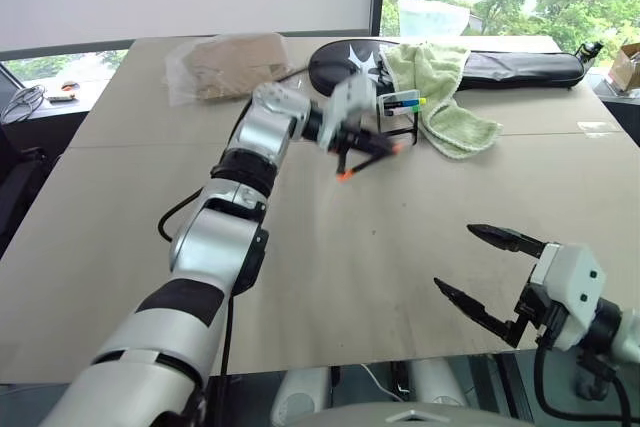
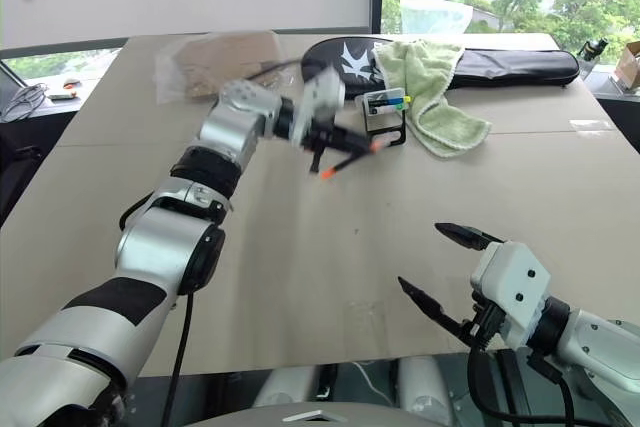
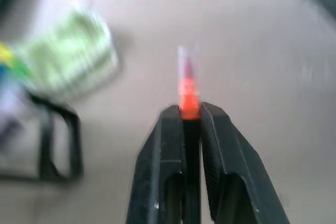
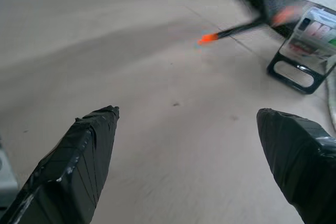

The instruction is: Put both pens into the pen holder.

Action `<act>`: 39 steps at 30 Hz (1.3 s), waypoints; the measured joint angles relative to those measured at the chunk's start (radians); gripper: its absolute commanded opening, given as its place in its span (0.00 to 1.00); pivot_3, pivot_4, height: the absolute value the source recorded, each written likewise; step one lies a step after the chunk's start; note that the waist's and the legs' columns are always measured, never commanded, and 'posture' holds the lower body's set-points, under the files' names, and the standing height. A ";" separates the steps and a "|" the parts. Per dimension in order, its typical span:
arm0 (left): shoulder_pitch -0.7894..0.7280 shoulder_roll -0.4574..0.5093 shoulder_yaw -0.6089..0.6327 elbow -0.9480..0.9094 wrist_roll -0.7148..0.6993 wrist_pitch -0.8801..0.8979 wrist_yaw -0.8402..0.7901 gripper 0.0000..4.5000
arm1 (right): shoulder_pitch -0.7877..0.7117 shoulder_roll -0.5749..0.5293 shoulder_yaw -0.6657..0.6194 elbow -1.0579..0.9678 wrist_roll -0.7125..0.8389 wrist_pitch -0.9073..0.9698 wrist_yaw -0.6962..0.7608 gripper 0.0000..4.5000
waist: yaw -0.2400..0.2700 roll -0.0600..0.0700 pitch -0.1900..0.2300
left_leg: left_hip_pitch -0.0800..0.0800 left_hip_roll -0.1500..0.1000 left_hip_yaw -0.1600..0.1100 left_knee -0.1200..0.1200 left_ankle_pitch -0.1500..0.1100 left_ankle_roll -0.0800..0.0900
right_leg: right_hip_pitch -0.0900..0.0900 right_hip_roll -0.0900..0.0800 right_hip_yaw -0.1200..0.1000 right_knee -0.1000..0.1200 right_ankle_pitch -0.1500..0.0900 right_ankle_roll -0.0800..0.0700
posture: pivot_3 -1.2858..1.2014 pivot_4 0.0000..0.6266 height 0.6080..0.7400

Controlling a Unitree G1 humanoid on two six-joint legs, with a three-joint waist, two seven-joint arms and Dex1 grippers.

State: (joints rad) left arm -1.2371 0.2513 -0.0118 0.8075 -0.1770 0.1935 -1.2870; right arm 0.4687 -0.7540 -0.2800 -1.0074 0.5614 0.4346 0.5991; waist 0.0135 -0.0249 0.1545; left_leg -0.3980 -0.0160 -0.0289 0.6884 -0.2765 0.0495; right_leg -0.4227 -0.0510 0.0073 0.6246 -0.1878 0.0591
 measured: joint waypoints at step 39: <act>-0.056 -0.072 -0.262 0.515 0.689 -1.249 1.031 0.04 | -0.094 -0.096 -0.031 -0.005 0.174 0.046 -0.158 1.00 | 0.002 -0.003 0.002 | 0.011 -0.004 0.003 -0.003 -0.001 0.001 | 0.010 -0.003 0.003 -0.003 -0.001 0.004 | 0.52 0.24 1.00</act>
State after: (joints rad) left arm -1.2926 0.1796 -0.2737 1.3221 0.5121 -1.0558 -0.2558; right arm 0.3750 -0.8501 -0.3114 -1.0121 0.7349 0.4811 0.4409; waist 0.0154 -0.0276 0.1564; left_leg -0.3869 -0.0205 -0.0257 0.6852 -0.2772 0.0504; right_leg -0.4129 -0.0538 0.0105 0.6220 -0.1886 0.0627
